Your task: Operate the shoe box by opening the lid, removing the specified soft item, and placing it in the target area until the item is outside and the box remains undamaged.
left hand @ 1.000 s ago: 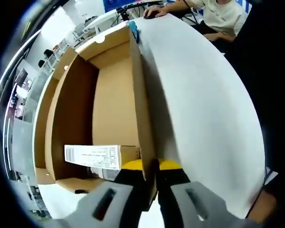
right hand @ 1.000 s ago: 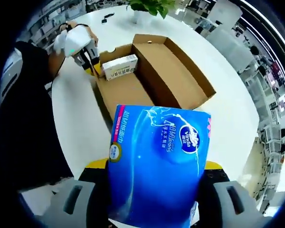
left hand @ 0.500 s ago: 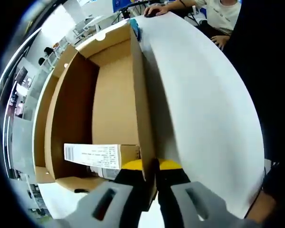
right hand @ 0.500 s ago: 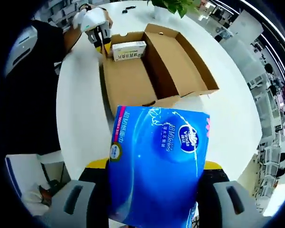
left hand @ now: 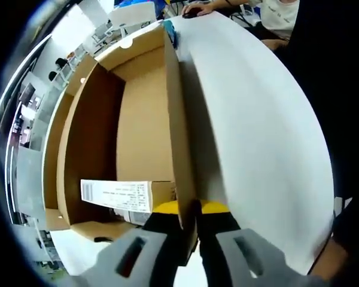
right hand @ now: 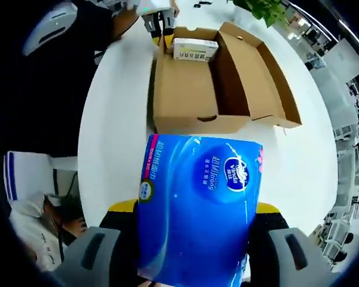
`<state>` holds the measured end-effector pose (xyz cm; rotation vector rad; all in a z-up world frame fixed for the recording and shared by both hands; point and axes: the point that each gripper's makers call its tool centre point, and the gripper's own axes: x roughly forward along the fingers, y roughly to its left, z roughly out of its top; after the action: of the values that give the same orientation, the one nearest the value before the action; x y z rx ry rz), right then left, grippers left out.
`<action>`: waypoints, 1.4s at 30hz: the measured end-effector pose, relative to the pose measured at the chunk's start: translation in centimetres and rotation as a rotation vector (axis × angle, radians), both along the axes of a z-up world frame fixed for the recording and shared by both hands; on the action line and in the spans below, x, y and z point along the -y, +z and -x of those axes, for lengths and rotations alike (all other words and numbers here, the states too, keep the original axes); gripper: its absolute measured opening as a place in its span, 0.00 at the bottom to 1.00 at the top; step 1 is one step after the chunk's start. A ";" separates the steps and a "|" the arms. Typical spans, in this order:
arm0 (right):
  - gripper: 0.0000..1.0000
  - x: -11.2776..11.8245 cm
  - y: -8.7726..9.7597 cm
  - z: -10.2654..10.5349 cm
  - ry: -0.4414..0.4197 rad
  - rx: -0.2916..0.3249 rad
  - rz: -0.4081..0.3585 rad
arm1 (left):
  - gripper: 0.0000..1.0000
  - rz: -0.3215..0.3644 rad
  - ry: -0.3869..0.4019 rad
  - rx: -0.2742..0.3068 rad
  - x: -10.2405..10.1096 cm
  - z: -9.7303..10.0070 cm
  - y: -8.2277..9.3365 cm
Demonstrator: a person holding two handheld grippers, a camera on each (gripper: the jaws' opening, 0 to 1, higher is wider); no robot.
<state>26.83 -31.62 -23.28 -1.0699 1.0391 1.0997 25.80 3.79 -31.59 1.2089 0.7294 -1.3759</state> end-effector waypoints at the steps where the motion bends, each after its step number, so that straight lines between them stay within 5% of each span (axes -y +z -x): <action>1: 0.73 0.0 -0.4 0.1 0.022 -0.009 0.004 | 0.07 0.000 -0.001 0.000 0.0 0.0 0.0; 15: 0.73 1.1 -3.2 -0.2 0.096 -0.064 0.056 | 0.07 -0.001 0.000 0.003 0.0 -0.1 0.1; 19: 0.73 2.2 -4.1 -0.2 0.119 -0.068 0.121 | 0.07 -0.006 0.000 0.008 0.0 -0.1 0.0; 42: 0.75 2.1 -3.6 -0.6 0.078 -0.040 0.122 | 0.07 -0.005 0.001 0.009 0.0 -0.1 0.0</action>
<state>27.43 -33.71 -26.92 -1.1985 1.1152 1.1363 25.91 3.77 -31.56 1.2183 0.7276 -1.3681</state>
